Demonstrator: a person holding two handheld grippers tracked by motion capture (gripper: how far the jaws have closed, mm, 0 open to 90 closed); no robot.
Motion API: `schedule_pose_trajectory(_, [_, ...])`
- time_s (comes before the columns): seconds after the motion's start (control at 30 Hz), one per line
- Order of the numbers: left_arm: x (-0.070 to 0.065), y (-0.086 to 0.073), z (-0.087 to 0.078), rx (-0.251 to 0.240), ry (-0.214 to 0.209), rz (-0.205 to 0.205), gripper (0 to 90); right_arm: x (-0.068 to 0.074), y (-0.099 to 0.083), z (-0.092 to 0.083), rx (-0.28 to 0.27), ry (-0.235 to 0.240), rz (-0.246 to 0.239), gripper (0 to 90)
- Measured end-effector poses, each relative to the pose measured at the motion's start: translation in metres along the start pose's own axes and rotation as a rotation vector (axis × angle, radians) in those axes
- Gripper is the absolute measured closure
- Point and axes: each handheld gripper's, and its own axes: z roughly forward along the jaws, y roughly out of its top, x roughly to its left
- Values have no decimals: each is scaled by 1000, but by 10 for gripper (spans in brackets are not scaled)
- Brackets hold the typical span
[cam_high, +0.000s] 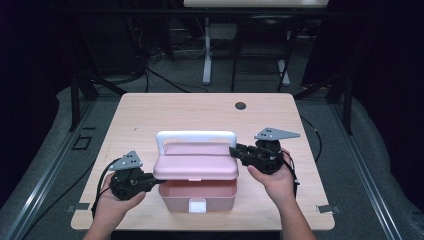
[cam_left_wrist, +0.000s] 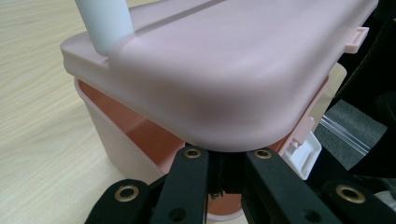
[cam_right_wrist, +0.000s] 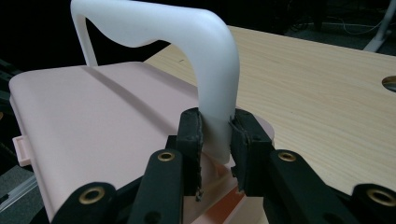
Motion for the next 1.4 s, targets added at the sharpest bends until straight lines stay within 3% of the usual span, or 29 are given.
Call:
schedule_pose_trajectory(0.7, [1,4,-2,-14,1,4,896,2,-2,-5,-16,-10,1,724])
schedule_pose_trajectory(1.13, [4,13,-3,-41,9,10,896,3,-7,-20,-45,-52,2,710])
schedule_pose_trajectory(1.4, [6,22,-5,-60,11,17,896,6,-13,-24,-35,-74,-2,711])
